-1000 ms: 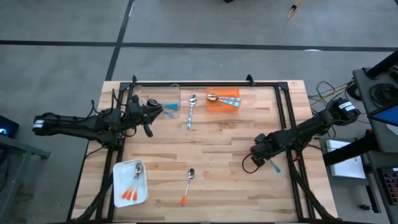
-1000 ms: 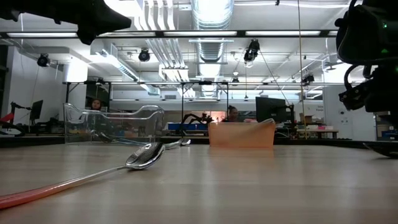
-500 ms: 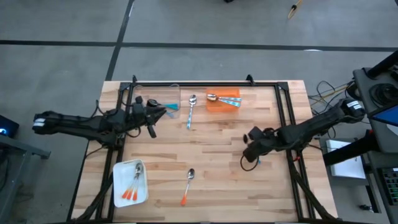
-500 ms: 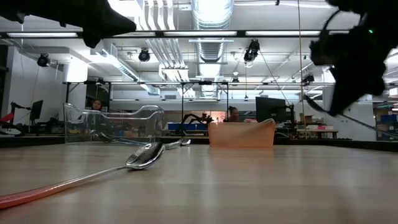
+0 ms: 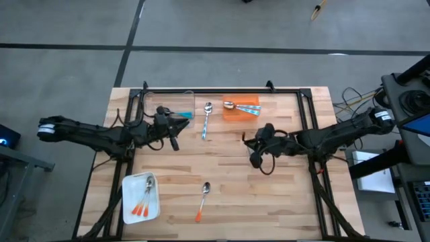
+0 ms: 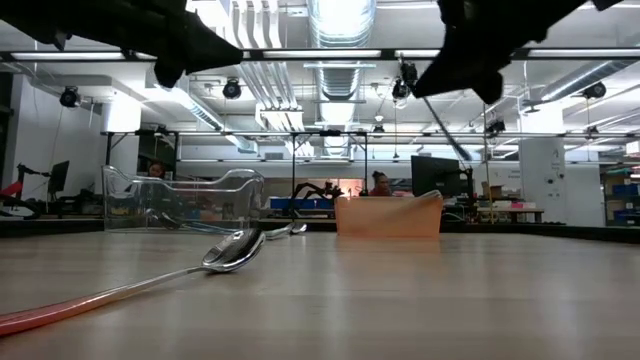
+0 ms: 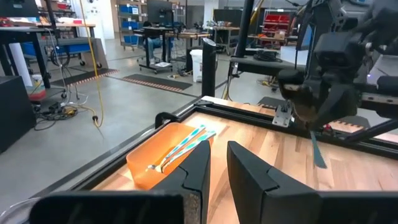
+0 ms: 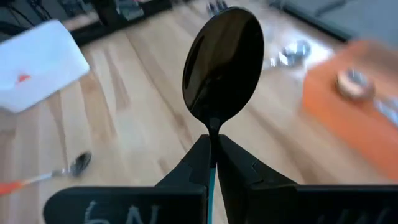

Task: Sort silverware by color (type)
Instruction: Put the blue spoon into the transparent bin

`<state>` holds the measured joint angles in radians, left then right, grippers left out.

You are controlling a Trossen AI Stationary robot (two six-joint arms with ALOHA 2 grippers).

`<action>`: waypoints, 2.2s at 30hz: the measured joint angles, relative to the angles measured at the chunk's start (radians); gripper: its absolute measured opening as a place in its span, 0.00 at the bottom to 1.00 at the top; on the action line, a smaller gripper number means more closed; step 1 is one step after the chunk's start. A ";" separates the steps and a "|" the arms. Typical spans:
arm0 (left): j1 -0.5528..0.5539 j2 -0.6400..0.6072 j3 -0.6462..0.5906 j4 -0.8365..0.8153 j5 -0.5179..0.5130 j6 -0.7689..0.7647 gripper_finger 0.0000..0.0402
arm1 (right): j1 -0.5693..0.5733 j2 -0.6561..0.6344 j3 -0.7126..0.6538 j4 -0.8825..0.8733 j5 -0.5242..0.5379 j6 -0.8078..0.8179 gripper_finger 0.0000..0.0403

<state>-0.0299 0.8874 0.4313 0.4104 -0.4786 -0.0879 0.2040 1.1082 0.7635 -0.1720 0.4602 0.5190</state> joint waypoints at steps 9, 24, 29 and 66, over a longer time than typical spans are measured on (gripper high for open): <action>0.000 0.069 0.001 0.077 0.000 -0.008 0.09 | -0.075 0.119 0.000 0.293 0.024 -0.293 0.02; -0.002 0.163 0.120 0.065 0.026 -0.028 0.09 | -0.110 0.278 -0.008 0.911 0.004 -0.663 0.02; -0.002 0.187 0.150 0.066 0.027 -0.023 0.09 | -0.140 0.269 -0.012 1.045 0.003 -0.749 0.02; -0.004 0.722 0.575 -0.120 -0.134 0.098 0.40 | -0.265 0.266 -0.026 1.074 -0.146 -0.761 0.02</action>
<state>-0.0336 1.6090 1.0059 0.2901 -0.6129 0.0100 -0.0607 1.3746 0.7380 0.9022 0.3141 -0.2418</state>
